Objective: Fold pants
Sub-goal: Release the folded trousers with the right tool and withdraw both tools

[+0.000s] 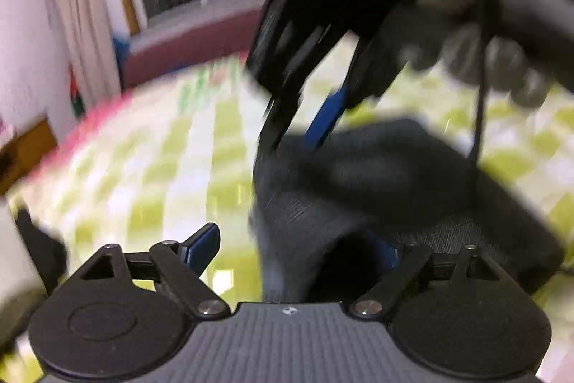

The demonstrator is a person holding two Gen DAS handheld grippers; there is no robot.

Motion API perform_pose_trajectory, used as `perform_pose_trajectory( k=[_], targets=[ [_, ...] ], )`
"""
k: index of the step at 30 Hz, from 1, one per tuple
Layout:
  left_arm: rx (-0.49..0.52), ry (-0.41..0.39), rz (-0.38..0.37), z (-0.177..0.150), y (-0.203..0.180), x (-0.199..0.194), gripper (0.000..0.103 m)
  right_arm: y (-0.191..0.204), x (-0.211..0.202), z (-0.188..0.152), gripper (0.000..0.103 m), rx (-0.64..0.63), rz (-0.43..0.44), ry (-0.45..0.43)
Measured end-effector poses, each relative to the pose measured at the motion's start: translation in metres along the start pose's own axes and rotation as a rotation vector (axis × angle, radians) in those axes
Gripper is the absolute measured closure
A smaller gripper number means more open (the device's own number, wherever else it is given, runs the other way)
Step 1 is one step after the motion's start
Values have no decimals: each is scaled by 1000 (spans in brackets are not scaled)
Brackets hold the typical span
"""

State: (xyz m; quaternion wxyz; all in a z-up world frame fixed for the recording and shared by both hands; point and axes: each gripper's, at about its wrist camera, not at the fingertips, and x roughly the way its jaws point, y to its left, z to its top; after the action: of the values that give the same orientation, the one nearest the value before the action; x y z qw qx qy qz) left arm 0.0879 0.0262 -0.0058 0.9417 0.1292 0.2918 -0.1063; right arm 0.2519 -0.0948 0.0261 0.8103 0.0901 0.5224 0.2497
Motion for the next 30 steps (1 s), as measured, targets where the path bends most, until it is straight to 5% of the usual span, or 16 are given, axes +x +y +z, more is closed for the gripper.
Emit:
perform_pose_trajectory(
  k=[4, 7, 13, 18, 24, 27, 30],
  targets=[
    [-160, 65, -60, -10, 24, 5, 3, -18, 43, -3, 63, 74, 4, 9],
    [-151, 69, -56, -7, 26, -5, 3, -11, 54, -12, 59, 39, -26, -11],
    [-49, -74, -6, 18, 20, -48, 3, -6, -17, -28, 59, -31, 44, -195],
    [-59, -156, 0, 44, 14, -34, 3, -37, -55, -39, 57, 14, 27, -245],
    [-74, 74, 51, 7, 23, 23, 2, -87, -42, -50, 59, 182, 22, -199],
    [-174, 73, -9, -5, 37, 16, 0, -114, -31, -55, 63, 299, 62, -184],
    [-173, 73, -5, 4, 40, 6, 0, -129, -53, -57, 61, 370, 106, -278]
  ],
)
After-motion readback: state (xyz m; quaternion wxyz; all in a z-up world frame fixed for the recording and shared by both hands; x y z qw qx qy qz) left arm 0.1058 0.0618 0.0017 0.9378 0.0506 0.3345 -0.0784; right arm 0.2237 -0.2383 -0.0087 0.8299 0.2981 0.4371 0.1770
